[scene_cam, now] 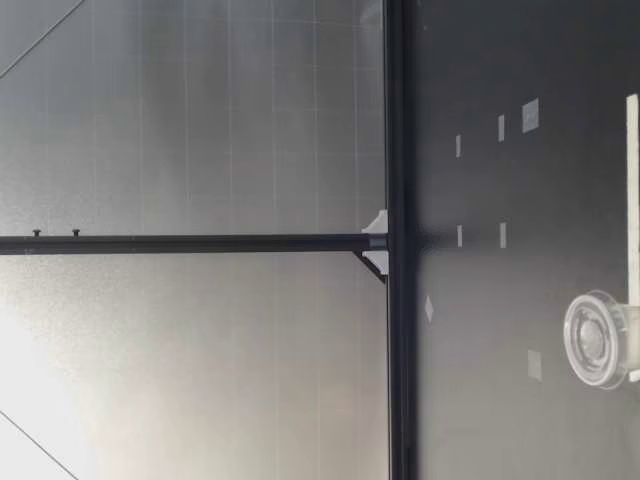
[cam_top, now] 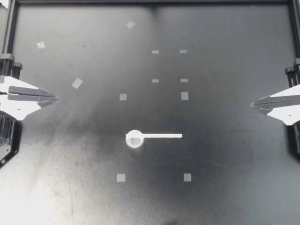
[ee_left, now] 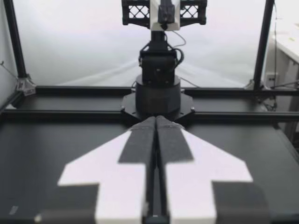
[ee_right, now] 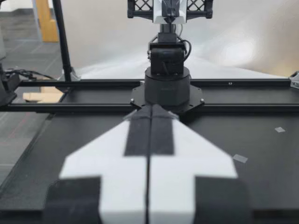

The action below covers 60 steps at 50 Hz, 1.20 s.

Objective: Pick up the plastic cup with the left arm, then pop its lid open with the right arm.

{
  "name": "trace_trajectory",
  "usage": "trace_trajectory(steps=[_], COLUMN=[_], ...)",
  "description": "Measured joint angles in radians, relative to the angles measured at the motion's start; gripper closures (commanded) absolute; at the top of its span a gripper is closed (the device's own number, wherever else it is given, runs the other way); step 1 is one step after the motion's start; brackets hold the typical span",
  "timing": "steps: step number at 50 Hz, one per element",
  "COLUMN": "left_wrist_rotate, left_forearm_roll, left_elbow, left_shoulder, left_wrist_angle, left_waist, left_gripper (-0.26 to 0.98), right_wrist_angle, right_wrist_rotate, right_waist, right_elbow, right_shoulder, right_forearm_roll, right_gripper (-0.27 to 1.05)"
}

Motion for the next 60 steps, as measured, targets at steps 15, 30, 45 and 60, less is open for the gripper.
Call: trace_trajectory(steps=[15, 30, 45, 60], left_wrist_rotate=[-0.026, -0.021, -0.026, -0.031], left_forearm_roll=[-0.094, -0.1, -0.1, -0.1], left_elbow=[0.144, 0.117, 0.081, 0.034], left_shoulder=[0.04, 0.175, 0.466, 0.706], left_wrist_angle=[-0.026, -0.064, -0.144, -0.193], left_waist=[-0.014, -0.015, -0.015, -0.015], left_gripper=[0.87, 0.87, 0.64, 0.12], right_wrist_angle=[0.017, 0.402, 0.387, 0.314], right_wrist_rotate=[0.117, 0.135, 0.123, 0.121], right_waist=[-0.003, -0.003, -0.002, -0.003], right_elbow=[0.067, -0.198, -0.354, -0.468], right_shoulder=[0.072, 0.316, 0.652, 0.91], right_forearm_roll=[0.094, 0.08, 0.071, 0.069], right_gripper=[0.88, 0.88, 0.88, 0.88])
